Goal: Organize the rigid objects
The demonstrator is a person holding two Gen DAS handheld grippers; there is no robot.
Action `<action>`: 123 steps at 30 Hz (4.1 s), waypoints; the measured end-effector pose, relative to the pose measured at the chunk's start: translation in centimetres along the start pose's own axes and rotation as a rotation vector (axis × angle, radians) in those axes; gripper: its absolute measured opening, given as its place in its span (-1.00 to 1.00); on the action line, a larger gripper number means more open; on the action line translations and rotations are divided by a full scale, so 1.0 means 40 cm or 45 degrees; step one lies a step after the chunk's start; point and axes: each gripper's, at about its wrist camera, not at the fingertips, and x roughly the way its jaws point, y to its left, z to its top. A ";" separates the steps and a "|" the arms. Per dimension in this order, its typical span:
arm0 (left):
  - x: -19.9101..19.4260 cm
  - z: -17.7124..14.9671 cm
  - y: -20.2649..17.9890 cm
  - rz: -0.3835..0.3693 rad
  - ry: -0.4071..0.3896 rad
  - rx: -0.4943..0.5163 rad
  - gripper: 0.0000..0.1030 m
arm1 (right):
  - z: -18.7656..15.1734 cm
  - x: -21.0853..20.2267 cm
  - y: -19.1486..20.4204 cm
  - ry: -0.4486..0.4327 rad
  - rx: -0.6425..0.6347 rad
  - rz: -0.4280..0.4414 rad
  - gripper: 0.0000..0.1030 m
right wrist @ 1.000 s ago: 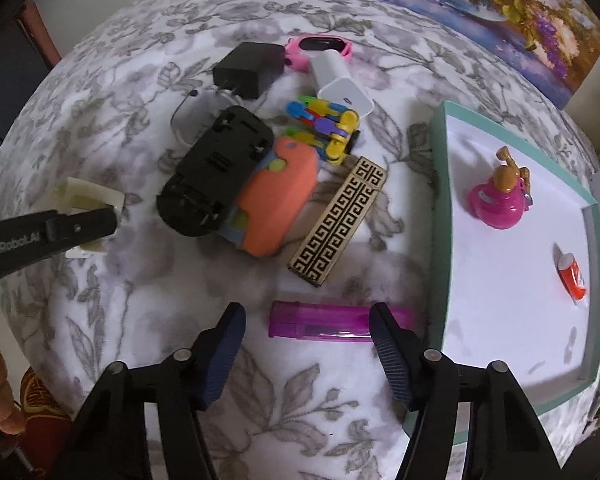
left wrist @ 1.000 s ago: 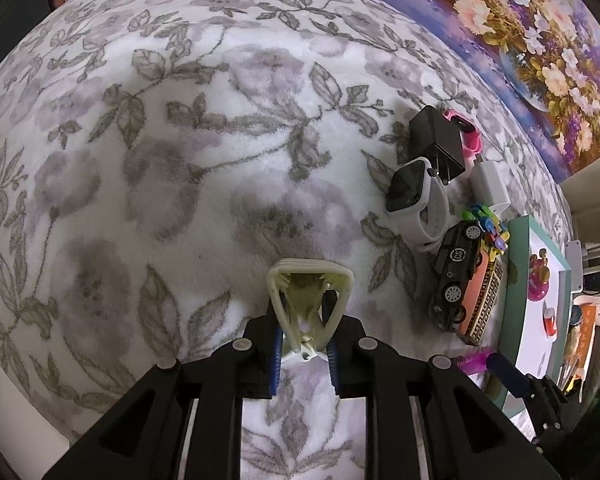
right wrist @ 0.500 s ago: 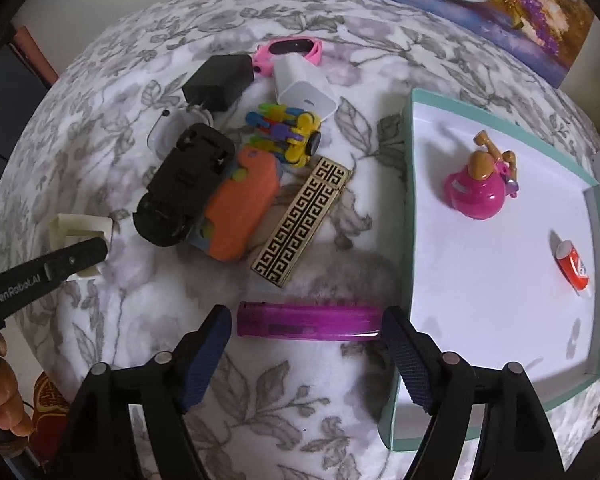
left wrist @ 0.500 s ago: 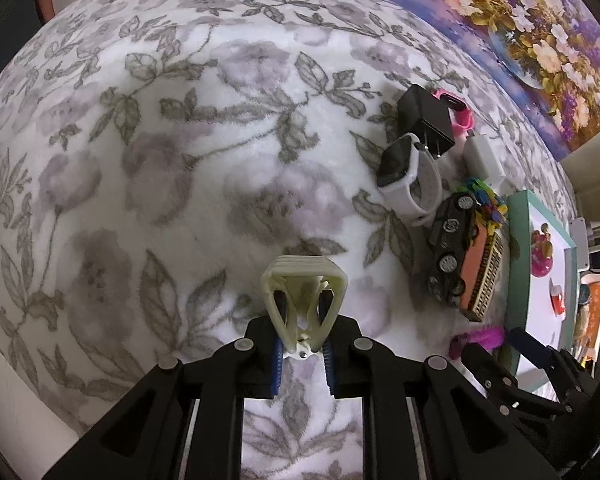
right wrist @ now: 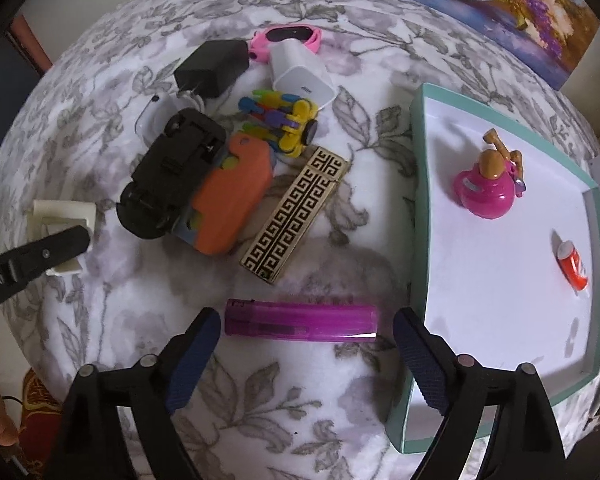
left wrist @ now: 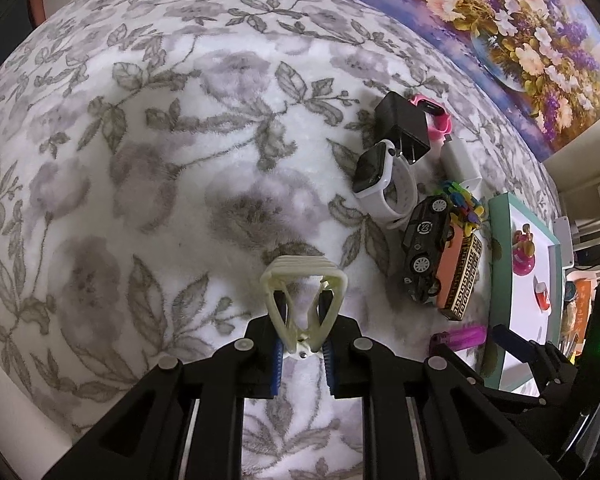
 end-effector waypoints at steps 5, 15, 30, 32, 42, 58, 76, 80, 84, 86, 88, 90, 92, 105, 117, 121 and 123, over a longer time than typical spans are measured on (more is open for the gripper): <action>0.014 0.003 0.001 0.014 0.017 -0.001 -0.67 | 0.002 0.017 0.030 0.011 -0.006 0.002 0.75; 0.026 0.004 0.004 0.028 0.033 -0.005 -0.67 | -0.007 0.056 0.049 0.069 0.034 0.071 0.76; 0.015 0.012 -0.003 0.030 0.002 -0.007 -0.67 | -0.003 0.047 0.019 0.066 0.080 0.060 0.61; -0.007 0.014 -0.007 0.034 -0.032 -0.004 -0.67 | -0.005 0.019 0.009 0.055 0.117 0.102 0.61; -0.102 0.017 -0.173 0.029 -0.133 0.170 -0.67 | 0.012 -0.168 -0.132 -0.197 0.286 0.057 0.61; 0.066 -0.046 -0.634 0.035 0.081 0.585 -0.66 | -0.043 -0.158 -0.489 -0.119 0.623 -0.197 0.61; 0.205 -0.087 -0.690 0.091 0.174 0.638 -0.59 | -0.073 -0.085 -0.583 -0.015 0.675 -0.191 0.62; 0.215 -0.076 -0.688 0.131 0.141 0.651 -0.56 | -0.071 -0.074 -0.573 0.003 0.653 -0.181 0.62; 0.218 -0.070 -0.678 0.105 0.153 0.643 -0.55 | -0.071 -0.072 -0.565 0.011 0.644 -0.186 0.62; 0.222 -0.069 -0.681 0.123 0.142 0.659 -0.54 | -0.071 -0.073 -0.564 0.011 0.649 -0.186 0.63; 0.227 -0.069 -0.694 0.164 0.109 0.690 -0.54 | -0.071 -0.075 -0.564 0.010 0.648 -0.189 0.63; 0.231 -0.066 -0.702 0.223 0.070 0.725 -0.54 | -0.068 -0.078 -0.565 0.007 0.646 -0.198 0.63; 0.232 -0.060 -0.700 0.211 0.070 0.714 -0.55 | -0.067 -0.082 -0.567 0.001 0.649 -0.196 0.63; 0.193 -0.062 -0.696 0.162 0.124 0.670 -0.36 | -0.062 -0.116 -0.568 -0.045 0.673 -0.172 0.64; 0.029 0.029 -0.542 0.105 0.009 0.405 0.12 | -0.060 -0.161 -0.559 -0.129 0.684 -0.146 0.64; -0.038 0.079 -0.426 0.201 -0.121 0.214 0.34 | -0.039 -0.185 -0.518 -0.188 0.638 -0.112 0.64; -0.058 0.096 -0.368 0.214 -0.147 0.134 0.39 | -0.020 -0.194 -0.473 -0.212 0.593 -0.051 0.64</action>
